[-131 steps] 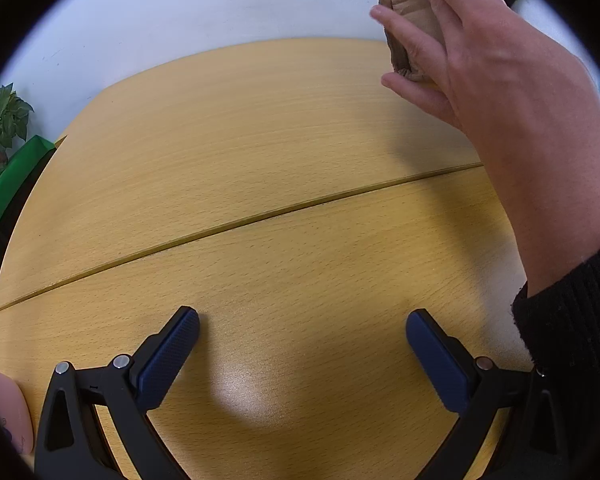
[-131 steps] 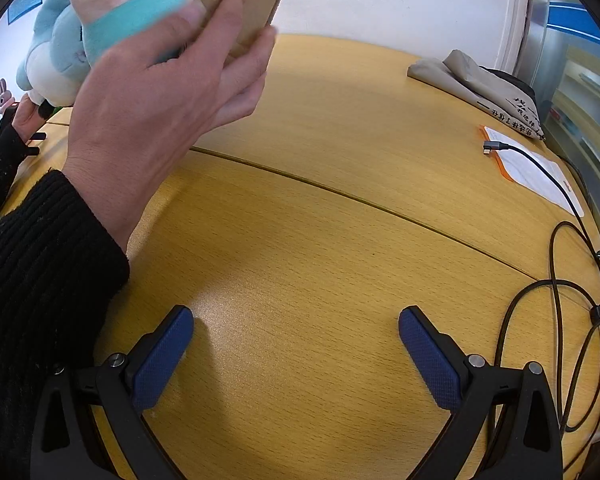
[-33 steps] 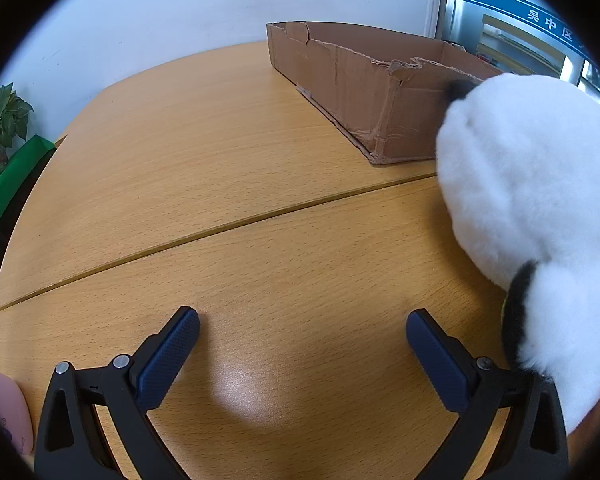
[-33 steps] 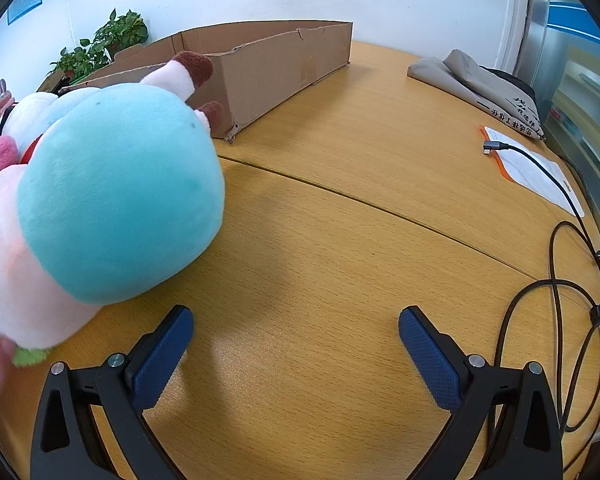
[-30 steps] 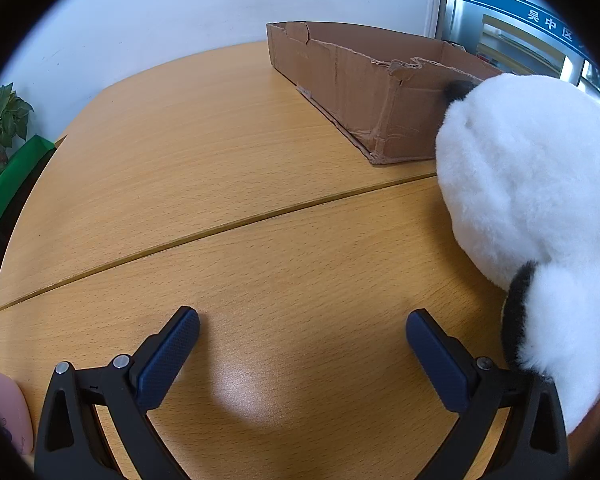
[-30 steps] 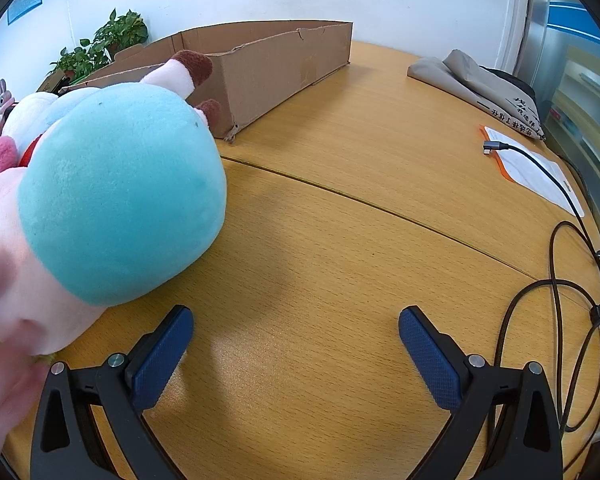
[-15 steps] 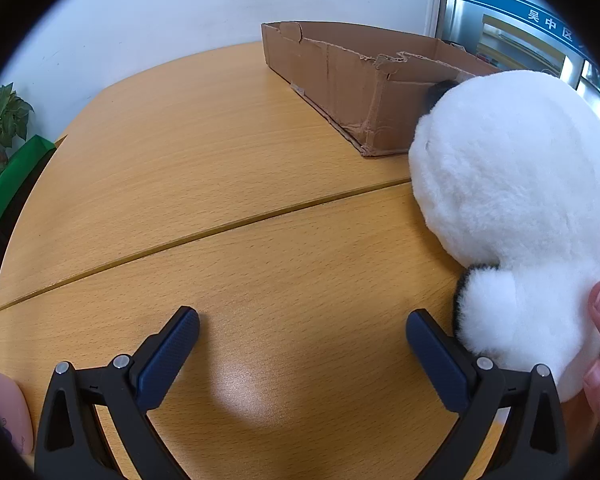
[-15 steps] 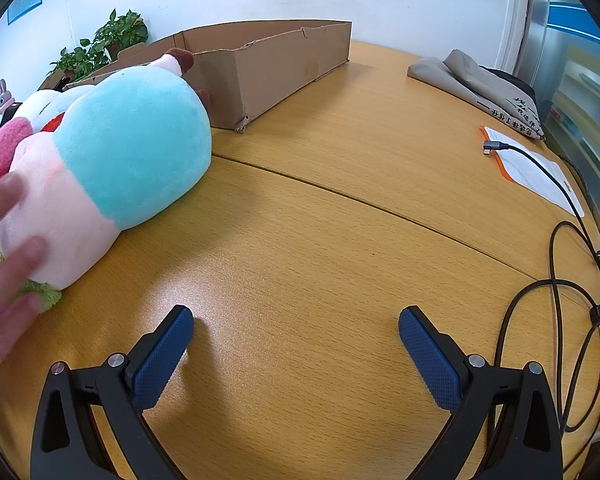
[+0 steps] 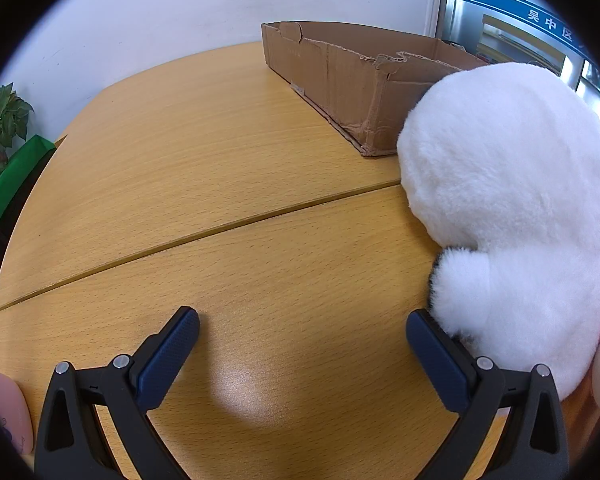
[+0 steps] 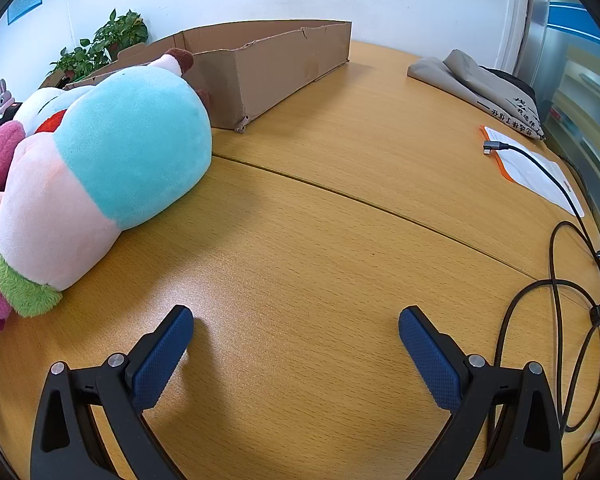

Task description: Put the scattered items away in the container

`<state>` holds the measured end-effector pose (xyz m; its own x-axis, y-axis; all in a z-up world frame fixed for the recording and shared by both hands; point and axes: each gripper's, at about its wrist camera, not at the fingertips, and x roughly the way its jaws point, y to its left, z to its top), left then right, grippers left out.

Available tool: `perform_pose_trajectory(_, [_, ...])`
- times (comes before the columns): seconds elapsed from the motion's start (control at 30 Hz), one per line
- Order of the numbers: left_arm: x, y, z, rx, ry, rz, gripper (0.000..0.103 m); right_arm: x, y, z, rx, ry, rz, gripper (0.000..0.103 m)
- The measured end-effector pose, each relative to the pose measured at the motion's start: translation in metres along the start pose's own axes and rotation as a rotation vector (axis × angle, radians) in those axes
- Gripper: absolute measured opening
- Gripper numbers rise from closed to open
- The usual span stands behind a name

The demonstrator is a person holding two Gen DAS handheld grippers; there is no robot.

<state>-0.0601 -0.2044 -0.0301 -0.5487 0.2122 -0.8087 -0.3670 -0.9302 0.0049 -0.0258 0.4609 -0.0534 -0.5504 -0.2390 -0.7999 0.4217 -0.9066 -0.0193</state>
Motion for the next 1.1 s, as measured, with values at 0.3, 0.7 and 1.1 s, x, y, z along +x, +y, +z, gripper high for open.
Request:
perform_pose_trajectory(0.3, [-0.001,0.0,0.0,0.0,0.0,0.0,0.103,0.003,0.001,0.004,-0.001,0.001,0.0,0.103])
perform_pose_trajectory(0.7, [-0.002,0.0,0.0,-0.002,0.0,0.0,0.103,-0.02,0.049,-0.022,0.191,0.005,-0.146,0.103])
perform_pose_trajectory(1.1, [-0.022,-0.024,-0.017,-0.069,-0.011,0.064,0.103,-0.03,0.08,-0.036,0.224,0.006,-0.164,0.103])
